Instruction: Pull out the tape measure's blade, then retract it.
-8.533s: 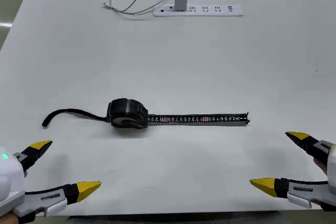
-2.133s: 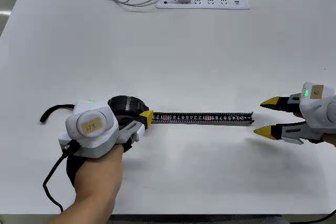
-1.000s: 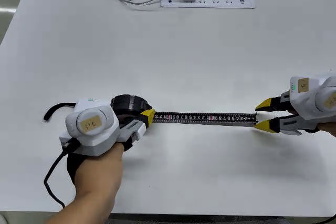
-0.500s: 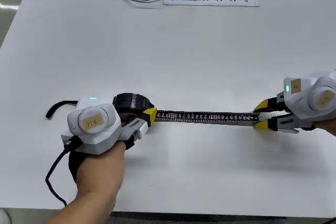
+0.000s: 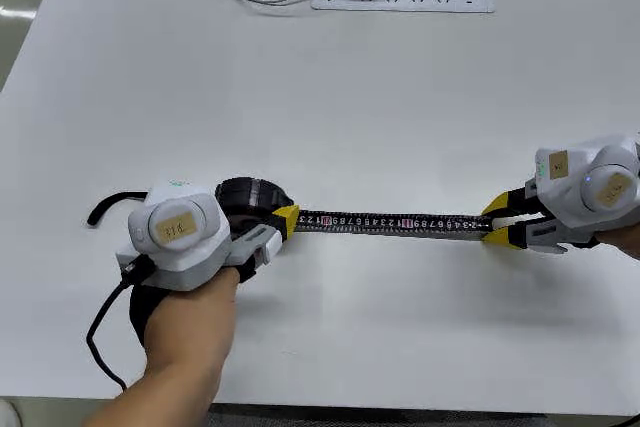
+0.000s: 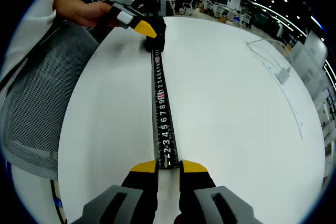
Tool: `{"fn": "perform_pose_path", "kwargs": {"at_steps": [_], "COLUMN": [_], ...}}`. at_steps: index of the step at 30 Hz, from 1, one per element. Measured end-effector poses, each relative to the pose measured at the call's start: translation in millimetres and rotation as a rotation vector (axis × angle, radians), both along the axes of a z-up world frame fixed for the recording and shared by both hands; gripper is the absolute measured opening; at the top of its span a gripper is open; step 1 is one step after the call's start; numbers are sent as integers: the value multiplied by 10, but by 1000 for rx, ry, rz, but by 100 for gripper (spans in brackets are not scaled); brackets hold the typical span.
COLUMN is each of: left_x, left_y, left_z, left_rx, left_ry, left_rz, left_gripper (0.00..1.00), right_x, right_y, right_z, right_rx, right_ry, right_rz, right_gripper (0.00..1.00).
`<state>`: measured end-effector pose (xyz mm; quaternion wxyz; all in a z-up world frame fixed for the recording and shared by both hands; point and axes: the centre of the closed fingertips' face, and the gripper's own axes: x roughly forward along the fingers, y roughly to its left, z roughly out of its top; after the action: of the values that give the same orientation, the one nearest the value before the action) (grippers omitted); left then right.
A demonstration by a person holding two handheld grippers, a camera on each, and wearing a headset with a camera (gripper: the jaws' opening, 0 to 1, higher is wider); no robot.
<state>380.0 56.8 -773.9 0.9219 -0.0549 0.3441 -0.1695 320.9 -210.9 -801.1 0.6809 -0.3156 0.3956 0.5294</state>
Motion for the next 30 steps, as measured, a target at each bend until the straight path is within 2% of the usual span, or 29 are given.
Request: {"fn": "perform_pose_path", "kwargs": {"at_steps": [19,24,30], "left_x": [-21,-19,-25], "left_y": [-7,0,2], "left_z": [1,-9,-13], "left_rx": [12,17,13], "left_ry": [5,23,27], "left_rz": [-13,-20,-22], "left_gripper": [57,56,56], "right_x": [-2,-3,-4], "right_y": [-2,0,1], "right_z": [-2,-4,-3], "right_rx": [-3,-7,-7], "right_ry": [8,6,4], "right_rz": [-5,-1,-1], "right_gripper": [11,11,11]}}
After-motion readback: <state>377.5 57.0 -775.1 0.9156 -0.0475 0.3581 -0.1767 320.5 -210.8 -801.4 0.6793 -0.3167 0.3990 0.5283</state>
